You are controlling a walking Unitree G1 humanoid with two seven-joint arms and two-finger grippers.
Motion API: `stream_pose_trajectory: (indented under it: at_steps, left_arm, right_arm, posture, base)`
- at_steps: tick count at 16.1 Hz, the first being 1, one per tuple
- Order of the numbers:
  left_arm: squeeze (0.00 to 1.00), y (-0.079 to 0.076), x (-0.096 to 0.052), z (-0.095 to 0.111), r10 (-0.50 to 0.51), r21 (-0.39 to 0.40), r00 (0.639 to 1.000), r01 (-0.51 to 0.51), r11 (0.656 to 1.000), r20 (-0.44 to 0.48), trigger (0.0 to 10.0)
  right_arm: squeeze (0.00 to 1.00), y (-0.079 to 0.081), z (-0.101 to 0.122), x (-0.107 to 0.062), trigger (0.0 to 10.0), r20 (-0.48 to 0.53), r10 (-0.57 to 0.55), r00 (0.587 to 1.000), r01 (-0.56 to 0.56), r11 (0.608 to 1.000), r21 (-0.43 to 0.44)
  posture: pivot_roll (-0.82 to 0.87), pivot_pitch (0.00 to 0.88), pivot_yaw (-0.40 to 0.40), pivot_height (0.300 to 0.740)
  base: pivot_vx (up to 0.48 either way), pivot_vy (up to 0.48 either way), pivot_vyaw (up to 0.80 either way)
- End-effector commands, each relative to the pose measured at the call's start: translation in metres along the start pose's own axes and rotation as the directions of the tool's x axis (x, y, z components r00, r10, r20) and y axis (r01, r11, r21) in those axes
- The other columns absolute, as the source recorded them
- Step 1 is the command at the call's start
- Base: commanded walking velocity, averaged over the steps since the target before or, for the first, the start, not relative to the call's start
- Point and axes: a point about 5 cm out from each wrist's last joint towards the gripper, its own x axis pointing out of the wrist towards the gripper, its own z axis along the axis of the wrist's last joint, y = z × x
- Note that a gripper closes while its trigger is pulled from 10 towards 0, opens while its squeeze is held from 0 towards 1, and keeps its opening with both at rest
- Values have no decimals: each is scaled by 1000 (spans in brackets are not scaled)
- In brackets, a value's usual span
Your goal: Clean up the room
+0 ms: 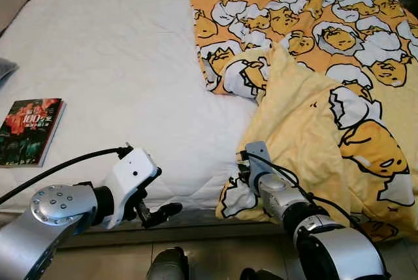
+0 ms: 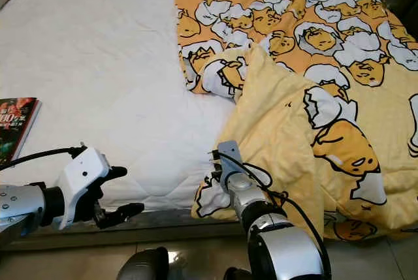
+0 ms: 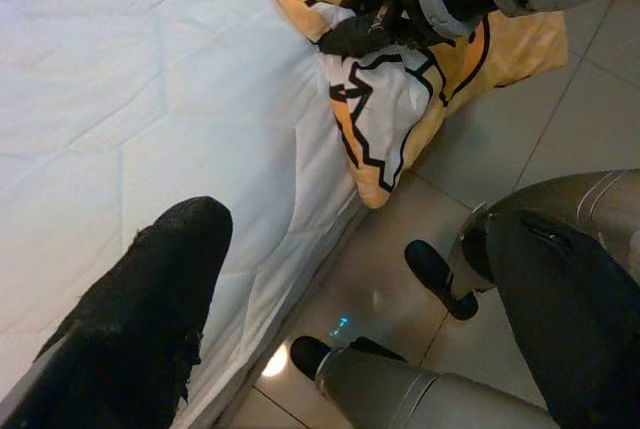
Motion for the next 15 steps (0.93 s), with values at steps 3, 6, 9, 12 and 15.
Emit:
stream_pose_trajectory:
  at_steps: [3,6,9,12,15]
  left_arm:
    - [0,-2,3,2,-4,0,1000,4,1000,12,10000]
    - [0,-2,3,1,8,-16,1000,-7,1000,26,10000]
    - [0,-1,7,1,14,-20,999,-13,1000,36,10000]
    - [0,0,10,2,17,-20,999,-16,1000,49,10000]
    - [0,0,10,2,15,-18,998,-15,1000,53,10000]
  right_arm:
    - [0,-9,-11,-1,0,-38,-10,999,11,999,32]
    - [0,-10,-4,0,0,-4,10,1000,-10,999,53]
    - [0,-11,1,-1,0,23,51,998,-52,998,41]
    - [0,-16,2,-2,0,71,117,991,-120,992,34]
    - [0,7,9,-8,0,189,439,878,-446,895,-7]
  posture:
    - [343,192,1,740]
    - [325,162,2,740]
    - [307,144,-3,740]
    - [297,125,-5,740]
    - [303,120,-5,740]
  base:
    - [0,0,0]
    - [0,0,0]
    - [0,0,0]
    - [0,0,0]
    - [0,0,0]
